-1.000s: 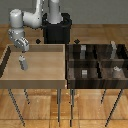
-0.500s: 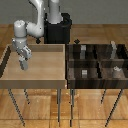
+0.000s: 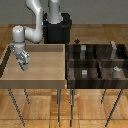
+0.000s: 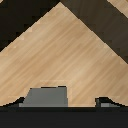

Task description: Place the milk carton into the appropriate compartment.

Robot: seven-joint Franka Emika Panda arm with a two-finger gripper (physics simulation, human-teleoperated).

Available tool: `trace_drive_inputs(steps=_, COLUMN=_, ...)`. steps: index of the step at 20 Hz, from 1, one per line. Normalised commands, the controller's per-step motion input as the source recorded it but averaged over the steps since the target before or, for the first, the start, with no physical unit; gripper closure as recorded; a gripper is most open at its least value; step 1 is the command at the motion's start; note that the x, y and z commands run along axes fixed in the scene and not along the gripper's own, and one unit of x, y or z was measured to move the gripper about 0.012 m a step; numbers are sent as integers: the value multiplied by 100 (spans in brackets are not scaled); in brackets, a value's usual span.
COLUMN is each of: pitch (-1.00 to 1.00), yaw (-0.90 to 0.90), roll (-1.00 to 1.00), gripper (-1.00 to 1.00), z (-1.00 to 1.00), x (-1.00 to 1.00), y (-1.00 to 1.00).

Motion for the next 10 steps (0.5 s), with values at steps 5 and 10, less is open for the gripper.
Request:
trace_drive_inputs(steps=5, pitch=0, yaw=0, roll=0, gripper=100, z=0, x=0, y=0)
trace_drive_inputs(steps=10, pitch=0, yaw=0, roll=0, gripper=100, z=20, x=0, y=0)
